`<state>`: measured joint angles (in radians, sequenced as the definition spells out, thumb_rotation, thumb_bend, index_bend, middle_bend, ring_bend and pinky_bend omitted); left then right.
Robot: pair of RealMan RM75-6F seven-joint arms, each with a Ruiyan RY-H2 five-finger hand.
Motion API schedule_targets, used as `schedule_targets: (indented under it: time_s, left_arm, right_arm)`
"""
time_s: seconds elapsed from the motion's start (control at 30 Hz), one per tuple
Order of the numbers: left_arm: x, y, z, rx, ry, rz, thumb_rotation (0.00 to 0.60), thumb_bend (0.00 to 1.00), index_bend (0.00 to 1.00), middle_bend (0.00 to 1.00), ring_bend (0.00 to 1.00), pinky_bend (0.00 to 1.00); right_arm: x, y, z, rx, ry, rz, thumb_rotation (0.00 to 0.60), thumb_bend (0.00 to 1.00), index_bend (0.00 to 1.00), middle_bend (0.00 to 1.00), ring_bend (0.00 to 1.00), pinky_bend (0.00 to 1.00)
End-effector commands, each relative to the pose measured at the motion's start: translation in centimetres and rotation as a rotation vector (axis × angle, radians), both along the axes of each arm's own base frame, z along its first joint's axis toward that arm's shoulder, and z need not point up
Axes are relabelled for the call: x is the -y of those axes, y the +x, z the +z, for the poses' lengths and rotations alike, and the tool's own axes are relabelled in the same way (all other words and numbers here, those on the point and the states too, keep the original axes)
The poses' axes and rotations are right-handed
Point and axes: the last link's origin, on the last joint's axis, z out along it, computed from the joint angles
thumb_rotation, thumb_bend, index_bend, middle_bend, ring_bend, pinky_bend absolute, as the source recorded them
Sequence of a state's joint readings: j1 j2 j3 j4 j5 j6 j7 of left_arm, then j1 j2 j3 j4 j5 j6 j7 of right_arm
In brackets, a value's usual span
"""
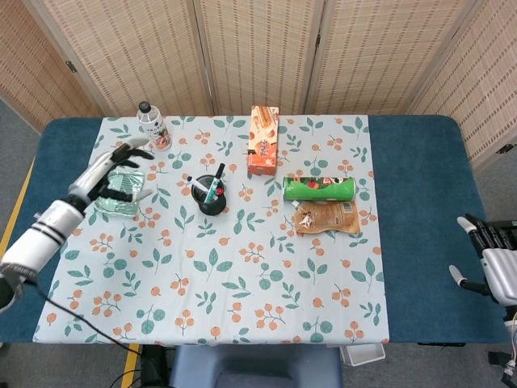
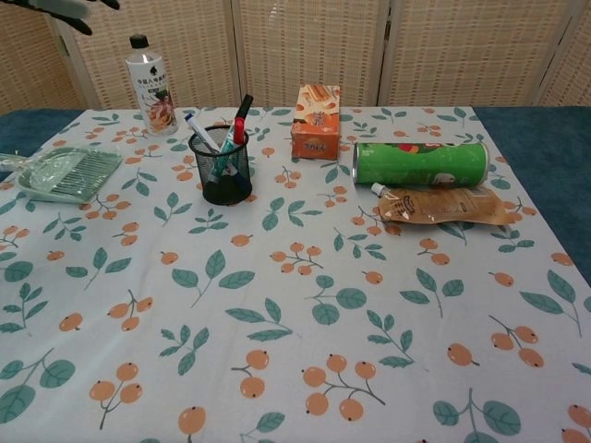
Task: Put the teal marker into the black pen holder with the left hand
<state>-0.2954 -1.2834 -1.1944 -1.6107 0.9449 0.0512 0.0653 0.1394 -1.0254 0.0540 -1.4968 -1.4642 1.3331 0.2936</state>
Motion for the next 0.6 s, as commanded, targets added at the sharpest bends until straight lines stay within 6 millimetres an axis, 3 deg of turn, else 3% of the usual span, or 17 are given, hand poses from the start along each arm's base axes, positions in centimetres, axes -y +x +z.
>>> schedule_targets:
  time_s: [0.03,0.13,0.27,0.4,0.6]
  left_arm:
    - [9.3,-5.9,4.7,-0.469,0.445,0.046,0.600,0.28,0.11,0.23,0.00,0.26]
    - [13.4,-9.5,3.1,-0.684,0.567,0.020,0.600,0.28,0.11,0.17,0.00,0.26]
    - [16.9,-13.4,0.0,-0.829,0.539,0.003,0.600,0.28,0.06,0.06,0.00,0.25]
    - [18.9,-16.0,-2.6,-0.948,0.492,0.032,0.600,0.28,0.00,0.00,0.00,0.23]
    - [20.5,-18.1,-4.4,-0.944,0.520,0.069,0.600,0.28,0.00,0.00,0.00,0.23]
  right_arm:
    - [0.3,0.4,-0.9,-0.023,0.009,0.005,0.600,0.33,0.03,0.00,0.00,0.00]
    - [0.5,0.9,-1.8,-0.032,0.038,0.014,0.600,0.33,0.03,0.00,0.00,0.00]
    - [0.8,1.2,-2.8,-0.042,0.071,0.016,0.600,0.33,0.03,0.00,0.00,0.00]
    - [0.9,1.5,-3.2,-0.059,0.085,0.024,0.600,0.33,0.03,0.00,0.00,0.00]
    - [0.6,1.4,-3.1,-0.081,0.069,0.021,0.600,0.33,0.03,0.00,0.00,0.00]
